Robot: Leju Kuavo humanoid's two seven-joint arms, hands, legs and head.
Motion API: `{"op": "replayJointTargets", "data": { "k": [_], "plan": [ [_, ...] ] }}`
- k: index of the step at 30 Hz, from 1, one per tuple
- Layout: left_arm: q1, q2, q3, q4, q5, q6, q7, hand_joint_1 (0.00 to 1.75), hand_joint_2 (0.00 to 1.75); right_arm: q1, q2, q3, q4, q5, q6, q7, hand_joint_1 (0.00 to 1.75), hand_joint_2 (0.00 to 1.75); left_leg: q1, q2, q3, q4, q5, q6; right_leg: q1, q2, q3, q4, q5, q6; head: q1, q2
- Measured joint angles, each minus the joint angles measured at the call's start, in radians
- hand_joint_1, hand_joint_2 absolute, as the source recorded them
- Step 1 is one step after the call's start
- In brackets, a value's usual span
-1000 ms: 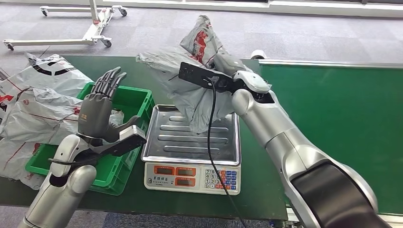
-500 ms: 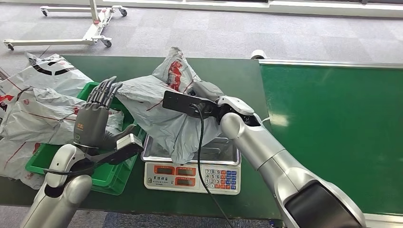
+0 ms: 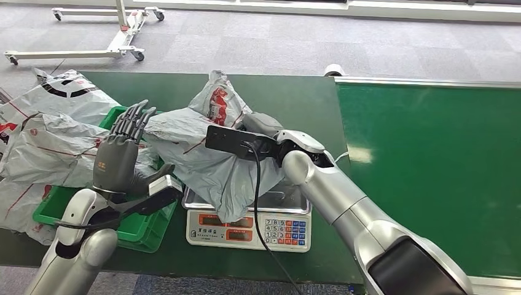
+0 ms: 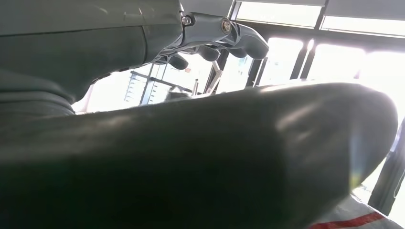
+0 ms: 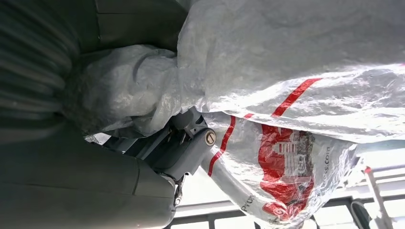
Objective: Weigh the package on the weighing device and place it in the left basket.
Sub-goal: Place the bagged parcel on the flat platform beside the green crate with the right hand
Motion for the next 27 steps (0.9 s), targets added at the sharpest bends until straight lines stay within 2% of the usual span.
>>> {"op": "replayJointTargets", "data": {
  "k": [1, 2, 4, 5, 6, 9, 16, 24, 27],
  "plan": [
    [0.002, 0.001, 0.001, -0.001, 0.0, 0.0, 0.0, 0.0, 0.0, 0.001, 0.0, 0.007, -0.002, -0.017, 0.01, 0.005, 1.38, 1.75, 0.0, 0.0, 0.0, 0.0, 0.0, 0.0, 0.0, 0.0, 0.0, 0.0, 0.0, 0.0, 0.0, 0.0],
    [0.002, 0.002, 0.002, -0.001, 0.0, 0.0, 0.001, 0.0, 0.0, 0.001, 0.0, 0.014, -0.003, -0.032, 0.019, 0.012, 0.95, 1.75, 0.0, 0.0, 0.0, 0.0, 0.0, 0.0, 0.0, 0.0, 0.0, 0.0, 0.0, 0.0, 0.0, 0.0],
    [0.003, 0.006, 0.004, -0.001, 0.001, -0.002, 0.002, 0.0, 0.0, 0.0, 0.0, 0.034, -0.004, -0.053, 0.032, 0.032, 0.07, 0.87, 0.0, 0.0, 0.0, 0.0, 0.0, 0.0, 0.0, 0.0, 0.0, 0.0, 0.0, 0.0, 0.0, 0.0],
    [0.003, 0.007, 0.005, -0.001, 0.002, -0.005, 0.004, 0.0, 0.0, -0.001, -0.001, 0.047, -0.003, -0.052, 0.035, 0.042, 0.0, 0.44, 0.0, 0.0, 0.0, 0.0, 0.0, 0.0, 0.0, 0.0, 0.0, 0.0, 0.0, 0.0, 0.0, 0.0],
    [0.004, 0.008, 0.006, -0.001, 0.002, -0.007, 0.006, 0.0, 0.0, -0.004, -0.002, 0.061, 0.0, -0.048, 0.036, 0.053, 0.0, 0.0, 0.0, 0.0, 0.0, 0.0, 0.0, 0.0, 0.0, 0.0, 0.0, 0.0, 0.0, 0.0, 0.0, 0.0],
    [0.008, 0.014, 0.006, -0.001, -0.018, -0.011, 0.015, 0.0, 0.0, -0.021, -0.01, 0.104, 0.012, -0.029, 0.033, 0.077, 0.0, 0.0, 0.0, 0.0, 0.0, 0.0, 0.0, 0.0, 0.0, 0.0, 0.0, 0.0, 0.0, 0.0, 0.0, 0.0],
    [0.017, 0.042, 0.006, -0.008, -0.066, -0.013, 0.031, 0.0, 0.0, -0.122, -0.076, 0.157, 0.021, -0.05, 0.066, 0.089, 0.0, 0.0, 0.0, 0.0, 0.0, 0.0, 0.0, 0.0, 0.0, 0.0, 0.0, 0.0, 0.001, 0.0, 0.0, 0.0],
    [0.017, 0.05, 0.006, -0.009, -0.069, -0.013, 0.03, 0.0, 0.0, -0.141, -0.1, 0.183, 0.021, -0.059, 0.066, 0.099, 0.0, 0.0, 0.0, 0.0, 0.0, 0.0, 0.0, 0.0, 0.0, 0.0, 0.0, 0.0, 0.001, 0.0, 0.0, 0.0],
    [0.018, 0.069, 0.006, -0.009, -0.055, -0.013, 0.02, 0.0, 0.0, -0.16, -0.132, 0.188, 0.017, -0.083, 0.058, 0.103, 0.0, 0.0, 0.0, -0.001, 0.0, 0.0, 0.001, 0.0, 0.0, -0.001, 0.0, 0.0, 0.001, 0.0, 0.0, 0.0]
  ]
}}
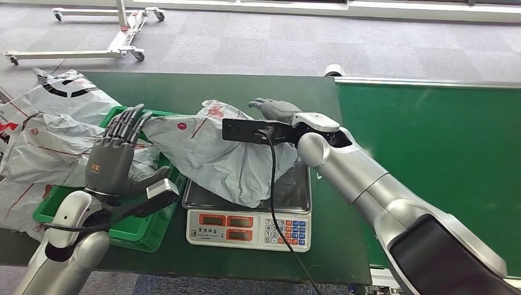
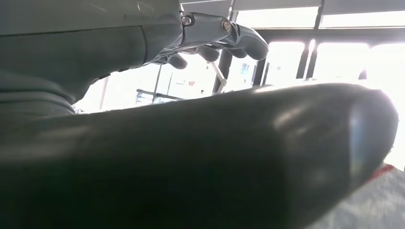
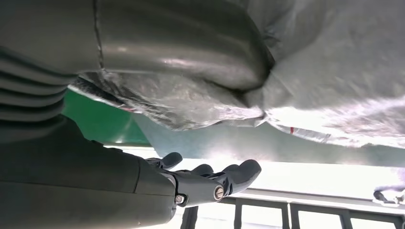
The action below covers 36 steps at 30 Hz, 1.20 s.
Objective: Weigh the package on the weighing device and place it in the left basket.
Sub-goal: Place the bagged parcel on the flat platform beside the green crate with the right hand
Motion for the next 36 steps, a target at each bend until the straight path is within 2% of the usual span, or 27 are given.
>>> {"op": "replayJointTargets", "data": {
  "k": [5, 14, 19, 23, 26, 29, 32, 36],
  "plan": [
    [0.004, 0.044, 0.002, 0.001, 0.026, 0.002, -0.028, 0.0, 0.0, -0.045, -0.085, 0.0, -0.025, -0.014, -0.05, 0.013, 0.0, 0.0, 0.0, -0.001, 0.0, 0.001, 0.0, 0.0, -0.001, -0.001, 0.001, 0.0, 0.0, 0.0, 0.0, 0.0],
    [-0.035, 0.047, -0.007, 0.016, -0.005, -0.035, -0.009, 0.0, 0.0, -0.081, -0.247, 0.008, -0.089, 0.086, -0.132, 0.031, 0.0, 0.0, -0.001, -0.001, 0.0, 0.002, 0.0, 0.0, -0.001, -0.001, 0.0, -0.001, 0.001, 0.001, 0.0, 0.0],
    [-0.084, 0.045, -0.025, 0.04, -0.043, -0.051, -0.018, 0.0, 0.0, -0.052, -0.391, -0.041, -0.201, 0.026, -0.146, 0.013, 0.0, 0.0, -0.001, -0.003, 0.0, 0.002, 0.0, 0.001, -0.001, -0.003, 0.001, -0.001, 0.001, 0.001, 0.0, 0.0],
    [-0.115, 0.04, -0.042, 0.053, -0.071, -0.07, -0.019, 0.0, 0.0, -0.042, -0.477, -0.102, -0.279, -0.058, -0.112, 0.038, 0.0, 0.0, -0.002, -0.001, -0.001, 0.002, 0.0, 0.001, -0.002, -0.002, 0.0, -0.001, 0.002, 0.003, 0.0, 0.0],
    [-0.135, 0.037, -0.05, 0.058, -0.078, -0.083, -0.016, 0.0, 0.0, -0.112, -0.515, -0.166, -0.304, -0.154, -0.043, 0.108, 0.0, 0.0, -0.004, 0.0, -0.004, 0.002, 0.001, 0.002, -0.004, -0.001, -0.004, -0.001, 0.003, 0.003, 0.0, 0.0],
    [-0.164, 0.034, -0.06, 0.068, -0.062, -0.097, -0.021, 0.0, 0.0, -0.258, -0.532, -0.215, -0.282, -0.247, 0.023, 0.165, 0.0, 0.0, -0.004, 0.0, -0.007, 0.002, 0.003, 0.003, -0.004, -0.001, -0.007, 0.0, 0.004, 0.003, 0.0, 0.0],
    [-0.191, 0.033, -0.068, 0.081, -0.039, -0.101, -0.028, 0.0, 0.0, -0.377, -0.545, -0.238, -0.246, -0.3, 0.048, 0.177, 0.0, 0.0, -0.003, -0.001, -0.007, 0.002, 0.003, 0.002, -0.003, -0.001, -0.007, 0.0, 0.004, 0.003, 0.0, 0.0],
    [-0.231, 0.053, -0.085, 0.106, -0.072, -0.091, -0.024, 0.0, 0.0, -0.441, -0.597, -0.249, -0.212, -0.322, 0.027, 0.171, 0.0, 0.0, -0.003, -0.002, -0.008, 0.002, 0.003, 0.003, -0.003, -0.003, -0.006, 0.0, 0.004, 0.003, 0.0, 0.0]
  ]
}}
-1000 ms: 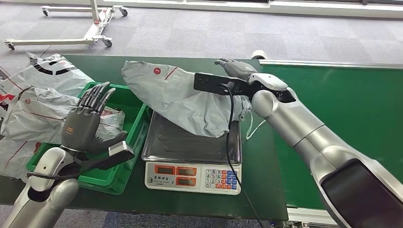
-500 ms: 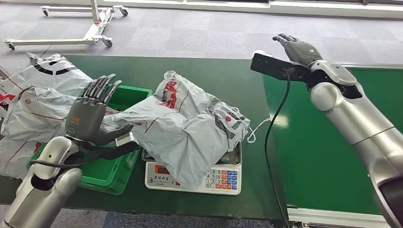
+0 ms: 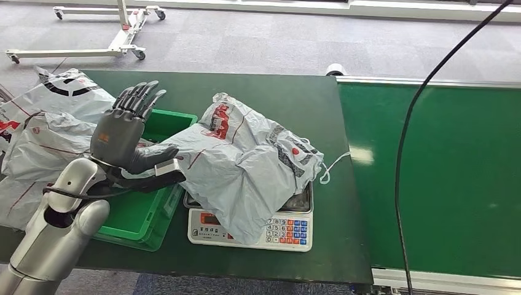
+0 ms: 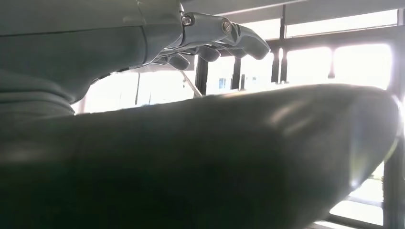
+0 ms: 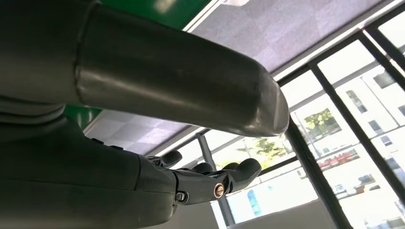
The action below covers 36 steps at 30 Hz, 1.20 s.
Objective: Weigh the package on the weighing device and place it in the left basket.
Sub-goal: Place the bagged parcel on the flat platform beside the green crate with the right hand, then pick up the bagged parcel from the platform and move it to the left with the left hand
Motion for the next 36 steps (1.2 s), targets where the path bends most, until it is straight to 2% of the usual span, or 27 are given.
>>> {"op": "replayJointTargets", "data": {
  "k": [4, 7, 12, 15, 19, 26, 32, 36],
  "plan": [
    [-0.074, 0.052, -0.058, 0.06, -0.165, 0.011, 0.027, 0.0, 0.0, -0.008, -0.058, -0.004, 0.044, -0.017, -0.023, -0.046, 0.0, 0.0, 0.0, 0.0, 0.001, 0.0, 0.0, 0.0, -0.001, 0.0, 0.001, 0.0, 0.001, 0.001, 0.0, 0.0],
    [-0.12, 0.087, -0.108, 0.113, -0.211, 0.011, 0.026, 0.0, 0.0, -0.001, -0.09, -0.004, 0.067, -0.019, -0.034, -0.067, 0.0, 0.0, 0.0, 0.003, 0.001, 0.0, 0.0, 0.001, -0.002, 0.002, 0.001, 0.0, 0.002, 0.001, 0.0, 0.0],
    [-0.223, 0.12, -0.21, 0.208, -0.292, 0.019, 0.013, 0.0, 0.0, 0.038, -0.139, -0.003, 0.07, -0.047, -0.049, -0.084, 0.0, 0.0, 0.0, 0.002, 0.002, 0.001, 0.001, 0.001, 0.0, 0.002, 0.001, 0.0, 0.002, 0.001, 0.0, 0.0],
    [-0.302, 0.124, -0.287, 0.298, -0.305, 0.059, 0.017, 0.0, 0.0, 0.09, -0.188, -0.003, 0.047, -0.078, -0.057, -0.096, 0.0, 0.0, 0.0, 0.0, 0.002, 0.001, 0.002, 0.002, 0.0, 0.0, 0.002, 0.0, 0.002, 0.001, 0.0, 0.0],
    [-0.364, 0.123, -0.374, 0.398, -0.339, 0.095, 0.028, 0.0, 1.75, 0.146, -0.242, -0.003, 0.016, -0.098, -0.064, -0.101, 0.0, 0.0, 0.0, 0.002, 0.002, 0.001, 0.001, 0.002, -0.002, 0.002, 0.002, 0.0, 0.002, 0.001, 0.0, 0.0],
    [-0.394, 0.103, -0.452, 0.498, -0.244, 0.096, 0.022, 0.0, 1.75, 0.229, -0.335, -0.007, -0.047, -0.136, -0.061, -0.102, 0.0, 0.0, 0.0, 0.003, 0.001, 0.001, 0.001, 0.003, -0.002, 0.002, 0.001, 0.0, 0.002, 0.001, 0.0, 0.0],
    [-0.4, 0.108, -0.461, 0.491, -0.097, 0.047, 0.014, 0.0, 1.75, 0.271, -0.351, -0.01, -0.054, -0.119, -0.067, -0.107, 0.0, 0.0, 0.0, 0.003, 0.001, 0.0, 0.001, 0.003, -0.002, 0.003, 0.001, 0.0, 0.002, 0.001, 0.0, 0.0],
    [-0.409, 0.116, -0.46, 0.472, -0.057, 0.032, 0.015, 0.0, 0.0, 0.284, -0.351, -0.01, -0.054, -0.11, -0.067, -0.11, 0.0, 0.0, 0.0, 0.002, 0.001, 0.0, 0.002, 0.003, -0.002, 0.002, 0.001, 0.0, 0.002, 0.001, 0.0, 0.0]
  ]
}}
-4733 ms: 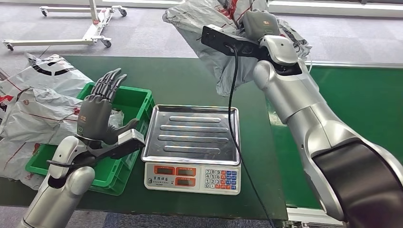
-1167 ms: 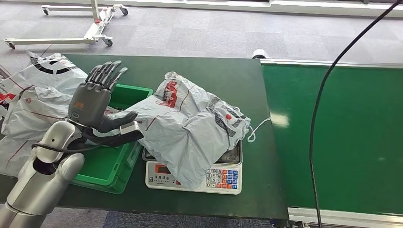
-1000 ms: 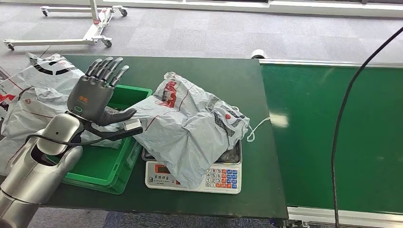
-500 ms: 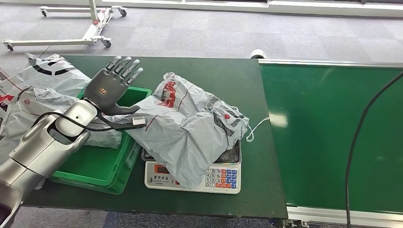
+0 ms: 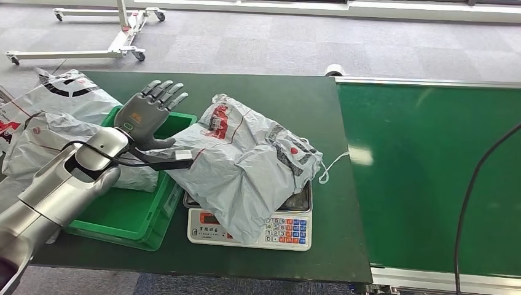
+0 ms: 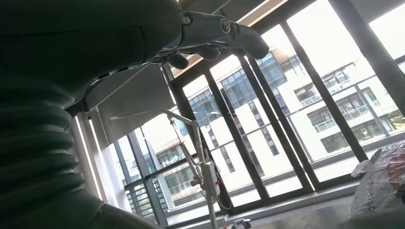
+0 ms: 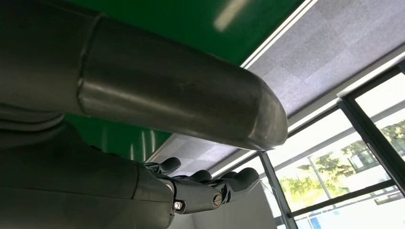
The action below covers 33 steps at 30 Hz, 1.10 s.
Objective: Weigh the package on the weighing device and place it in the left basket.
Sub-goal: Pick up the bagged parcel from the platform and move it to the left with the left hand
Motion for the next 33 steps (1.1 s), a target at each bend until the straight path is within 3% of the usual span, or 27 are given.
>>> {"op": "replayJointTargets", "data": {
  "k": [6, 10, 15, 17, 19, 24, 28, 30, 33],
  "plan": [
    [0.0, 0.025, 0.014, -0.063, -0.048, 0.091, 0.039, 0.0, 0.0, 0.029, 0.0, -0.001, 0.001, 0.015, -0.012, -0.005, 0.0, 0.0, 0.0, 0.0, 0.0, 0.0, 0.0, 0.0, 0.0, 0.0, 0.0, 0.0, 0.0, 0.0, 0.0, 0.0],
    [0.003, 0.038, 0.014, -0.092, -0.102, 0.132, 0.075, 0.0, 1.75, 0.05, 0.001, -0.003, 0.001, 0.025, -0.018, -0.007, 0.0, 0.0, 0.0, -0.001, -0.001, 0.0, 0.0, 0.0, 0.0, -0.001, 0.0, 0.0, 0.0, 0.0, 0.0, 0.0],
    [0.031, 0.08, -0.018, -0.132, -0.427, 0.475, 0.392, 0.0, 1.75, 0.112, 0.009, -0.021, 0.002, 0.086, -0.067, -0.027, 0.0, 0.0, 0.0, -0.001, 0.0, -0.001, 0.0, 0.0, 0.0, -0.001, 0.0, 0.0, 0.0, 0.0, 0.0, 0.0],
    [0.018, 0.095, -0.083, -0.141, -0.443, 0.51, 0.487, 0.0, 1.75, 0.148, 0.01, -0.034, 0.003, 0.103, -0.082, -0.039, 0.0, 0.0, 0.0, -0.003, -0.001, -0.001, 0.0, 0.0, 0.0, -0.003, 0.0, 0.0, -0.001, 0.001, 0.0, 0.0],
    [0.0, 0.102, -0.151, -0.145, -0.443, 0.5, 0.525, 0.0, 1.75, 0.176, 0.011, -0.048, 0.003, 0.11, -0.083, -0.045, 0.0, 0.0, 0.0, -0.005, -0.001, -0.001, 0.0, 0.001, 0.0, -0.005, 0.0, 0.0, -0.001, 0.001, 0.0, 0.0],
    [-0.029, 0.105, -0.241, -0.152, -0.443, 0.475, 0.507, 0.0, 1.75, 0.226, 0.006, -0.086, 0.002, 0.112, -0.072, -0.046, 0.0, 0.0, 0.0, -0.004, -0.001, 0.0, 0.001, 0.001, 0.0, -0.004, 0.0, 0.0, 0.0, 0.001, 0.0, 0.0],
    [-0.109, 0.114, -0.353, -0.16, -0.439, 0.453, 0.555, 0.0, 1.75, 0.275, -0.004, -0.117, -0.004, 0.112, -0.063, -0.048, 0.0, 0.0, 0.0, -0.005, -0.001, 0.0, 0.001, 0.001, -0.001, -0.005, 0.001, 0.0, -0.001, 0.001, 0.0, 0.0],
    [-0.098, 0.109, -0.36, -0.165, -0.406, 0.415, 0.473, 0.0, 1.75, 0.313, -0.015, -0.134, -0.015, 0.106, -0.065, -0.05, 0.0, 0.0, -0.001, -0.005, 0.001, -0.001, 0.0, 0.001, -0.002, -0.005, 0.001, 0.0, -0.001, 0.001, 0.0, 0.0],
    [-0.032, 0.073, -0.264, -0.169, -0.299, 0.31, 0.246, 0.0, 1.75, 0.395, -0.047, -0.178, -0.047, 0.094, -0.064, -0.053, 0.0, 0.0, -0.001, -0.007, -0.002, -0.001, 0.0, 0.001, -0.002, -0.007, 0.001, -0.001, -0.001, 0.002, 0.0, 0.0]
  ]
}}
